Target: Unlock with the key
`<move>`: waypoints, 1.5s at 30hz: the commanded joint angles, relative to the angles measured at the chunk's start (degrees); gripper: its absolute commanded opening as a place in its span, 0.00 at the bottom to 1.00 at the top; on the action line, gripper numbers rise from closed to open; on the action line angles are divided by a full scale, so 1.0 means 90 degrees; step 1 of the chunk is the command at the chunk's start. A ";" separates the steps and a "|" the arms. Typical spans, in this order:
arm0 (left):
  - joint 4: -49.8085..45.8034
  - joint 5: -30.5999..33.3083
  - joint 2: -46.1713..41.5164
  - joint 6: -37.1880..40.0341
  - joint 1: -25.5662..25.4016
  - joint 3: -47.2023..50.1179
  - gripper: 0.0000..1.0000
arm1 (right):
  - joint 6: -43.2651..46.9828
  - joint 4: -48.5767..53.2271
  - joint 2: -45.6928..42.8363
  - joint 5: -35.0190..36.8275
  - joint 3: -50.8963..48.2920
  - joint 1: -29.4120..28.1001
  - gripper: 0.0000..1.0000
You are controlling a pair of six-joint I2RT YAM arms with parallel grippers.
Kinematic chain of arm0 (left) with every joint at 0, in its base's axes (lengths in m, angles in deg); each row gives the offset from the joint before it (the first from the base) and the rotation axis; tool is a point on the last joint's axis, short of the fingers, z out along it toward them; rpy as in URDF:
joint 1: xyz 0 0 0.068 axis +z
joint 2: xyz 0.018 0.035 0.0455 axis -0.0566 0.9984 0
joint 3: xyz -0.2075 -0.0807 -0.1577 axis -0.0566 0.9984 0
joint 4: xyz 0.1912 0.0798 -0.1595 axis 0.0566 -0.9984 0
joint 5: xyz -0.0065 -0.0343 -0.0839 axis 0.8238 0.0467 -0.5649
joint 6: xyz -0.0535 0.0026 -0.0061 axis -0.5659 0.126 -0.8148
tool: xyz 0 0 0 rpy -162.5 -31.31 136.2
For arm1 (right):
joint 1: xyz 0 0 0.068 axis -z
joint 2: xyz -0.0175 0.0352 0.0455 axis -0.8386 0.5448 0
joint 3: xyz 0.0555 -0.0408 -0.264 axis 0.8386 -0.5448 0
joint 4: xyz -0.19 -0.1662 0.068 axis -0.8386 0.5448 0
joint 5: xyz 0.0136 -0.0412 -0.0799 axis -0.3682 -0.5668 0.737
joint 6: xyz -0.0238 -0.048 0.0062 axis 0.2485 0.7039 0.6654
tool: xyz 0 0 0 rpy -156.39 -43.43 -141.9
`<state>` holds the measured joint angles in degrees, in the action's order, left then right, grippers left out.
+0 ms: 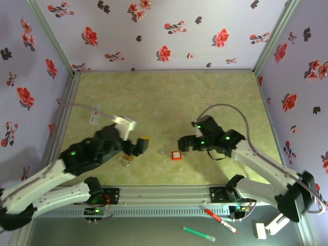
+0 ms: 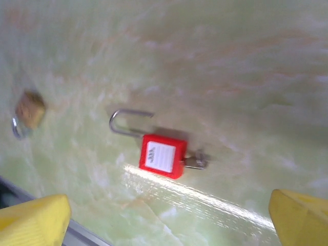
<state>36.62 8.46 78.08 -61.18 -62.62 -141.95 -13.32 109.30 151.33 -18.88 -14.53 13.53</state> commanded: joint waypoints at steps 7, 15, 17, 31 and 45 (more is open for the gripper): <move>-0.1937 0.0659 -0.0761 -0.0720 0.0405 -0.0822 1.00 | 0.4348 0.0362 0.1912 0.0592 0.0930 -0.1232 0.98; -0.2087 0.0679 -0.0771 -0.0712 0.0406 -0.0706 1.00 | 0.5436 0.0476 0.2775 0.0259 0.1169 -0.1311 0.97; -0.2072 0.0693 -0.0778 -0.0700 0.0400 -0.0684 1.00 | 0.5582 0.0549 0.2998 0.0319 0.1206 -0.1324 0.96; -0.2102 0.0776 -0.0780 -0.0663 0.0413 -0.0628 1.00 | 0.5907 0.0410 0.3876 0.0702 0.1335 -0.1309 0.86; -0.2097 0.0829 -0.0780 -0.0508 0.0416 -0.0601 1.00 | 0.5116 0.0194 0.4243 0.0733 0.1290 -0.1223 0.43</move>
<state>18.59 14.36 70.95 -66.36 -59.21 -148.00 35.93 111.27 188.10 -12.28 -3.36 2.34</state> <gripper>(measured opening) 0.996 0.444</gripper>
